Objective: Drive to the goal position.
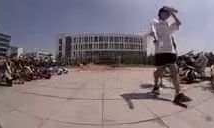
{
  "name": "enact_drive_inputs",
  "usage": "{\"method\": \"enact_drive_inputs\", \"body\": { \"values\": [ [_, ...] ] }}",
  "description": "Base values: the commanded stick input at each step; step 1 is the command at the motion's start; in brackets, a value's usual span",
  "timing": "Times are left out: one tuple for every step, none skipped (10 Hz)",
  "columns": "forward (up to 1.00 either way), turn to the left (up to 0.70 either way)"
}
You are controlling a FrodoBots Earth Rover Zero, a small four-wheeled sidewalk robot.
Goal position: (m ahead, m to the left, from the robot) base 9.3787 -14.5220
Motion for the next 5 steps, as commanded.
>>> {"method": "enact_drive_inputs", "body": {
  "values": [
    [0.70, 0.01],
    [0.70, 0.01],
    [0.70, 0.01],
    [0.70, 0.01],
    [0.70, 0.01]
  ]
}}
